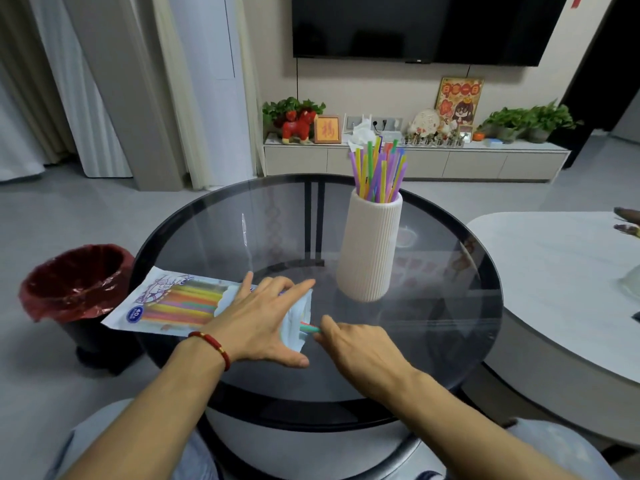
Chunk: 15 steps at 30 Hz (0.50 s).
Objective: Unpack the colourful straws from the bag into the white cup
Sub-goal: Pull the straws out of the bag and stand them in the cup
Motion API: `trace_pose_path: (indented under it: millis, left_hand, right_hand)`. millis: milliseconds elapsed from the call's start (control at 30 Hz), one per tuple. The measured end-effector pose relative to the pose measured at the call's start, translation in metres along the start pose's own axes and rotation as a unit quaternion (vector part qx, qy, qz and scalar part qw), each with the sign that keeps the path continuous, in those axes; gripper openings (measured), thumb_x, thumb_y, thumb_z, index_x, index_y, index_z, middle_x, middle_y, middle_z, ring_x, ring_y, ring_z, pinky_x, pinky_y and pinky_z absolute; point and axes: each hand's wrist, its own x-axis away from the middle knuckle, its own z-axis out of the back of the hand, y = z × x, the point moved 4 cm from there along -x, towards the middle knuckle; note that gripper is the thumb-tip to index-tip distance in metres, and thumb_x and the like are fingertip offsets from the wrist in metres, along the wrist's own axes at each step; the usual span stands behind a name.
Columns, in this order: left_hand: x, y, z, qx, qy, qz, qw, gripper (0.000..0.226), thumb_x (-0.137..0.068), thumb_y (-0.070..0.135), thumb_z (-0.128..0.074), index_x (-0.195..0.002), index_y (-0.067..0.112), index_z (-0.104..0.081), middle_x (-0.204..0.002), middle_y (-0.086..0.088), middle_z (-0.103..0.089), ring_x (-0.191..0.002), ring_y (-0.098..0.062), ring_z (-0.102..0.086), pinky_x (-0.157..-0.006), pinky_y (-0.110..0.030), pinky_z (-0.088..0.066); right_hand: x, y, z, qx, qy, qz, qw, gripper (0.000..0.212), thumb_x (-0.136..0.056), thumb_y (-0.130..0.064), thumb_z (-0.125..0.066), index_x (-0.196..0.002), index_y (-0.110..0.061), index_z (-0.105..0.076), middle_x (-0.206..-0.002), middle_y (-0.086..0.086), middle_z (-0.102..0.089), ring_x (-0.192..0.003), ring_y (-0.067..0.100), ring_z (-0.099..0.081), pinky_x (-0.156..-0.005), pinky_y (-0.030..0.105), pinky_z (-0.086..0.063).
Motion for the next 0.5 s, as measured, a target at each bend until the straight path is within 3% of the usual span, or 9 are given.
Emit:
trace_pose_path:
  millis: [100, 200, 333, 433, 500]
  left_hand:
    - [0.001, -0.015, -0.006, -0.010, -0.059, 0.046, 0.997, 0.120, -0.059, 0.084, -0.059, -0.156, 0.045, -0.001, -0.162, 0.005, -0.015, -0.152, -0.017, -0.010, -0.117, -0.069, 0.009]
    - [0.000, -0.013, -0.008, -0.014, -0.074, 0.044, 0.996, 0.116, -0.063, 0.081, -0.058, -0.155, 0.047, 0.005, -0.169, -0.001, 0.003, -0.155, -0.020, 0.008, -0.117, -0.067, 0.013]
    - [-0.009, 0.028, 0.000, 0.022, 0.025, -0.031, 0.999, 0.102, -0.079, 0.073, -0.058, -0.158, 0.026, -0.014, -0.164, 0.001, -0.020, -0.152, -0.017, -0.014, -0.125, -0.052, 0.000]
    - [-0.013, 0.055, 0.006, 0.034, 0.140, -0.045, 0.988, 0.092, -0.083, 0.051, -0.069, -0.154, 0.016, -0.022, -0.151, -0.004, -0.035, -0.142, -0.024, -0.034, -0.122, -0.036, -0.022]
    - [-0.016, 0.066, 0.009, 0.031, 0.192, -0.054, 0.979, 0.096, -0.079, 0.040, -0.076, -0.155, 0.017, -0.022, -0.149, -0.007, -0.037, -0.139, -0.026, -0.036, -0.119, -0.037, -0.029]
  right_hand:
    - [0.013, 0.025, 0.022, 0.016, -0.015, -0.029, 0.999, 0.030, -0.111, -0.051, -0.027, -0.099, -0.025, -0.036, -0.099, 0.006, -0.070, -0.087, 0.040, -0.066, -0.060, 0.042, -0.034]
    - [0.034, 0.052, 0.043, 0.040, -0.039, -0.064, 0.996, 0.036, -0.109, -0.057, -0.027, -0.097, -0.025, -0.039, -0.099, 0.003, -0.069, -0.088, 0.037, -0.065, -0.064, 0.045, -0.045]
    - [0.056, 0.066, 0.067, -0.024, -0.062, -0.090, 0.994, 0.038, -0.107, -0.055, -0.038, -0.103, -0.023, -0.059, -0.088, 0.001, -0.069, -0.078, 0.028, -0.063, -0.075, 0.050, -0.054]
    - [0.065, 0.072, 0.083, -0.071, -0.061, -0.101, 0.990, 0.038, -0.107, -0.050, -0.046, -0.102, -0.020, -0.070, -0.077, 0.000, -0.064, -0.072, 0.024, -0.059, -0.073, 0.048, -0.052]
    - [0.069, 0.078, 0.090, -0.095, -0.082, -0.117, 0.985, 0.035, -0.108, -0.045, -0.048, -0.104, -0.022, -0.074, -0.077, -0.002, -0.064, -0.070, 0.017, -0.057, -0.073, 0.042, -0.050]
